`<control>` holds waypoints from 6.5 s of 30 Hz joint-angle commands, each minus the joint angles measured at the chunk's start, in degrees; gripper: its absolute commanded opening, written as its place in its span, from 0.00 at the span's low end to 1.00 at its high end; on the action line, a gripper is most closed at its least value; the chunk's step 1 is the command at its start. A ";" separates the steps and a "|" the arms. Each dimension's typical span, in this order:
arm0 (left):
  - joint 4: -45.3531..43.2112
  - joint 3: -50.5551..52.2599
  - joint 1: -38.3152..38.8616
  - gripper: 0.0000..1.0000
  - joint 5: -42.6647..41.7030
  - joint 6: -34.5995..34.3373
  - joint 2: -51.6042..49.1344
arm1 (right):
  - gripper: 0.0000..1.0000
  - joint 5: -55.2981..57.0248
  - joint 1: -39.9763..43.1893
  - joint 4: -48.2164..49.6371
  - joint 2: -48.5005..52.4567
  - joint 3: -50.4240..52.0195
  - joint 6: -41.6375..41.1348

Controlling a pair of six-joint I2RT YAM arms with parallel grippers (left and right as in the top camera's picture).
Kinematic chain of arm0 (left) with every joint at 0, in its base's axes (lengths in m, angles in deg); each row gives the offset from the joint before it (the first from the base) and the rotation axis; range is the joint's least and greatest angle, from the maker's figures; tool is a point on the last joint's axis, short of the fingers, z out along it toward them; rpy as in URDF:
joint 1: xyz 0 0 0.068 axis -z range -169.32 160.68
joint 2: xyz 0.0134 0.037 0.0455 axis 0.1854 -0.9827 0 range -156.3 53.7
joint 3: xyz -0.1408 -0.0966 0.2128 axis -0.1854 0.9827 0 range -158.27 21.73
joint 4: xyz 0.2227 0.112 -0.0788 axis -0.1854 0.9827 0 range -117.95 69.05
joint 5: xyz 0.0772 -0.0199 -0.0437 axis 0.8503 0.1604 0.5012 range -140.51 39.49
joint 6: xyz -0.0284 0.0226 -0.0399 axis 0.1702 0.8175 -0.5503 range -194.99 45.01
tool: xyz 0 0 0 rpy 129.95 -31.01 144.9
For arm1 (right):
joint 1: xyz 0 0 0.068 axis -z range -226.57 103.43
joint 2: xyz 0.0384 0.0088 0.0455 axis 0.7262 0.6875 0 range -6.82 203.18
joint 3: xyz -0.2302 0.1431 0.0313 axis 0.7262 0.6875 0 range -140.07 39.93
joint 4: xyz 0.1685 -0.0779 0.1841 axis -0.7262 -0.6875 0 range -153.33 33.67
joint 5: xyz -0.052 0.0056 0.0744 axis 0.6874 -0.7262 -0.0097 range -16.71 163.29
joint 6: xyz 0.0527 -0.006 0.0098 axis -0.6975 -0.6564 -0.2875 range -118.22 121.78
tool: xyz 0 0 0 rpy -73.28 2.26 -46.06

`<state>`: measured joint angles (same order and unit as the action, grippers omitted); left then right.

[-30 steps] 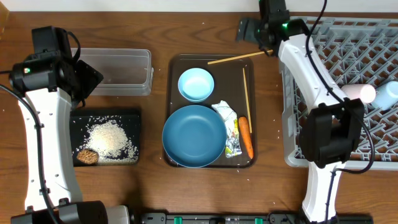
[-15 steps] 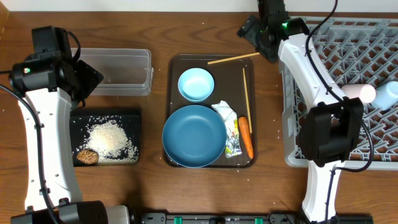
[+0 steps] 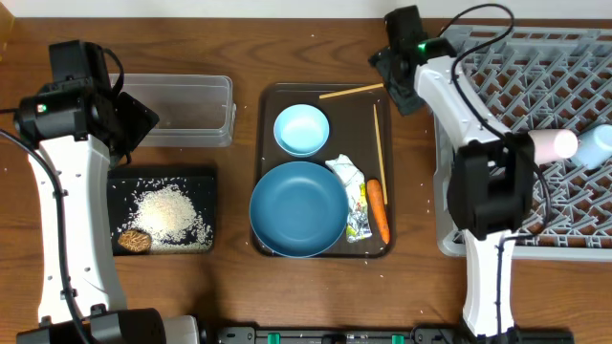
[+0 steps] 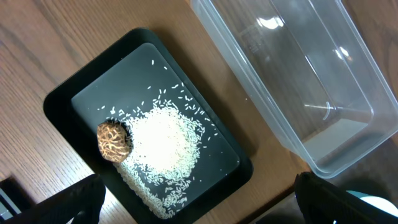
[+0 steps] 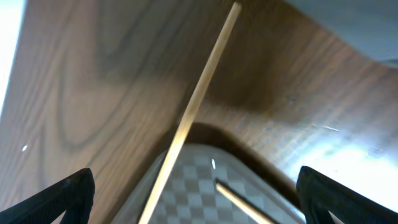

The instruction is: Sort waste into correct bins and load items into the dishwasher rack

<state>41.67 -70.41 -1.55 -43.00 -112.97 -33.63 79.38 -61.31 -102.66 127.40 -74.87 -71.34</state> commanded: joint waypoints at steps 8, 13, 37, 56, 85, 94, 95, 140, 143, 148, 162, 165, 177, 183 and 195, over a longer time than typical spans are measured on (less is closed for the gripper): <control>0.20 -0.72 -0.13 0.98 0.50 -0.90 0.85 | 0.88 1.03 0.98 5.16 5.18 -0.48 -2.47; 0.20 -0.72 -0.13 0.98 0.50 -0.92 0.85 | 0.77 1.55 1.07 5.49 5.66 -0.48 -2.14; 0.20 -0.72 -0.13 0.98 0.50 -0.92 0.85 | 0.26 3.78 1.57 5.68 5.66 -0.48 -1.44; 0.20 -0.72 -0.13 0.98 0.50 -0.92 0.85 | 0.02 2.25 3.17 6.47 5.64 -0.48 -1.84; 0.20 -0.72 -0.13 0.98 0.50 -0.90 0.85 | 0.01 -1.84 6.03 5.60 -11.13 -4.81 27.28; 0.20 -0.72 -0.13 0.98 0.50 -0.92 0.85 | 0.01 1.44 12.31 0.33 -22.01 -4.81 54.62; 0.20 -0.72 -0.13 0.98 0.50 -0.90 0.85 | 0.01 2.08 13.07 -0.74 -22.45 -4.81 56.24; 0.20 -0.72 -0.13 0.98 0.50 -0.92 0.85 | 0.98 -15.72 4.52 -11.82 -17.68 -4.37 64.57; 0.20 -0.72 -0.13 0.98 0.50 -0.92 0.85 | 0.98 -16.72 0.22 -12.92 -16.37 -4.28 62.38; 0.20 -0.72 -0.13 0.98 0.50 -0.90 0.85 | 0.95 -10.78 -6.36 -14.34 -11.41 -4.24 60.63; 0.20 -0.72 -0.13 0.98 0.50 -0.92 0.85 | 0.92 0.11 -10.25 -23.34 -0.04 -4.24 50.07; 0.20 -0.72 -0.13 0.98 0.50 -0.92 0.85 | 0.93 -0.76 -9.60 -23.74 0.92 -4.22 52.11; 0.20 -0.72 -0.13 0.98 0.50 -0.90 0.85 | 0.89 -2.03 -8.90 -24.20 3.93 -4.17 53.72; 0.20 -0.72 -0.13 0.98 0.50 -0.92 0.85 | 0.86 -5.81 -8.79 -23.28 6.40 -4.11 56.57; 0.20 -0.72 -0.13 0.98 0.50 -0.90 0.85 | 0.60 -7.65 -8.79 -22.84 7.50 -3.48 56.08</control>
<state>41.67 -70.41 -1.55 -43.00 -112.97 -33.63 72.82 -70.25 -125.52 133.43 -79.09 -15.12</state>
